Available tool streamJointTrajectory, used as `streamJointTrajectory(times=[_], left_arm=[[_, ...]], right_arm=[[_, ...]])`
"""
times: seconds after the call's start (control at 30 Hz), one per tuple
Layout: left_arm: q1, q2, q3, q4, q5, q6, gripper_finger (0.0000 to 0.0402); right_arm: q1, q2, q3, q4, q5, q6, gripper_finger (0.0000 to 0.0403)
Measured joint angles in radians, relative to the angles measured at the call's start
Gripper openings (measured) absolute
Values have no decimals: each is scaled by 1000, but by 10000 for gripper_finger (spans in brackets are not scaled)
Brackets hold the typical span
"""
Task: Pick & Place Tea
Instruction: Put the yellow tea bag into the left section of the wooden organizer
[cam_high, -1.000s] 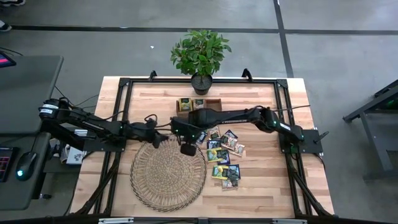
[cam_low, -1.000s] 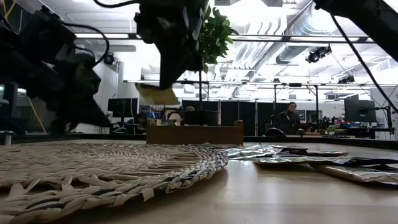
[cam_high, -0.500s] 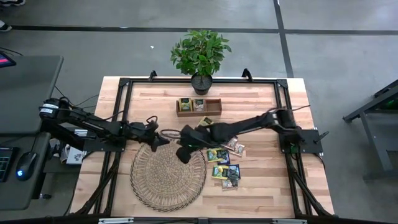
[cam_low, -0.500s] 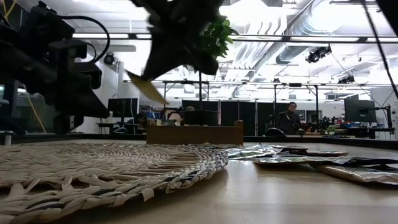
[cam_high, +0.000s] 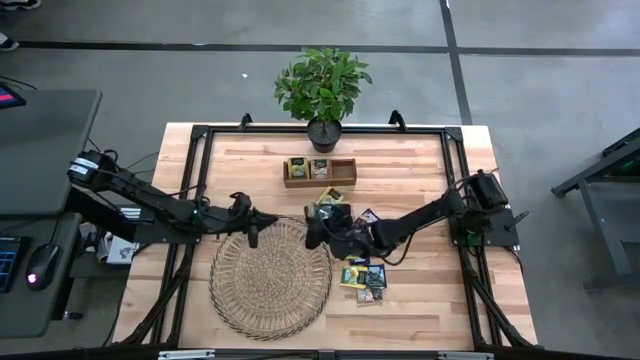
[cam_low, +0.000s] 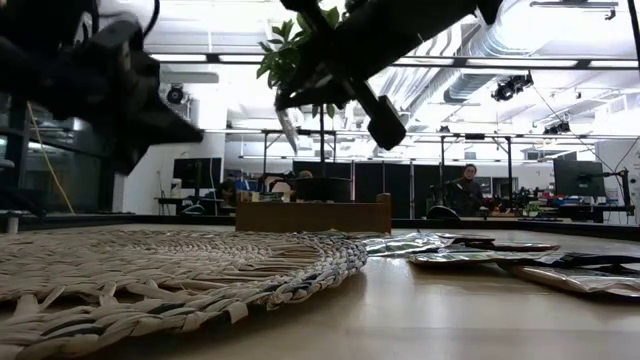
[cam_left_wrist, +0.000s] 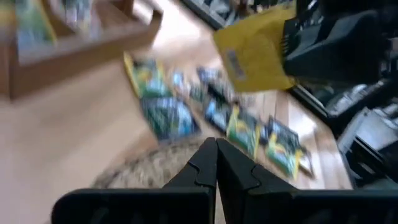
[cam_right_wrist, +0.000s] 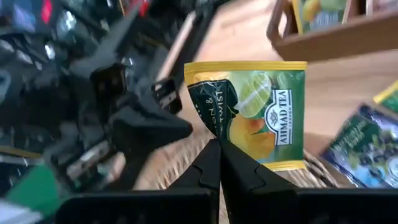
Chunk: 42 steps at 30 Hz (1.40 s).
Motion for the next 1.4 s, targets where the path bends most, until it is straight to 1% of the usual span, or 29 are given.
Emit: streamJointTrajectory(times=[0.13, 0.27, 0.37, 0.53, 0.67, 0.8, 0.9, 0.97, 1.07, 1.17, 1.3, 1.4], left_arm=[[2, 2, 51, -10, -41, 105, 0], [2, 2, 75, -10, -102, 181, 0], [2, 2, 77, -11, -144, 200, 0], [3, 2, 77, -10, -226, 235, 7], [3, 2, 77, -9, -257, 313, 39], [3, 3, 77, -4, -280, 366, 90], [3, 3, 77, -3, -324, 382, 125], [3, 7, 77, 1, -351, 382, 141], [4, 18, 77, 7, -394, 382, 154], [4, 38, 77, 61, -392, 403, 157], [13, 91, 77, 177, -360, 506, 157], [53, 141, 105, 189, -311, 517, 157]], right_arm=[[-23, 3, 5, 49, 50, -25, 0], [-57, 3, 6, 119, 59, -42, 0], [-83, 3, 6, 180, 49, -52, 0], [-120, 3, 6, 274, -5, -83, 0], [-148, 3, 6, 333, -50, -101, 0], [-174, 4, 6, 365, -104, -112, 0], [-187, 4, 7, 400, -111, -108, 0], [-193, 4, 7, 413, -111, -108, 0], [-199, 4, 7, 413, -116, -100, 0], [-202, 4, 7, 414, -124, -90, 0], [-203, 5, 7, 422, -135, -88, 0], [-203, 5, 7, 423, -143, -90, 0]])
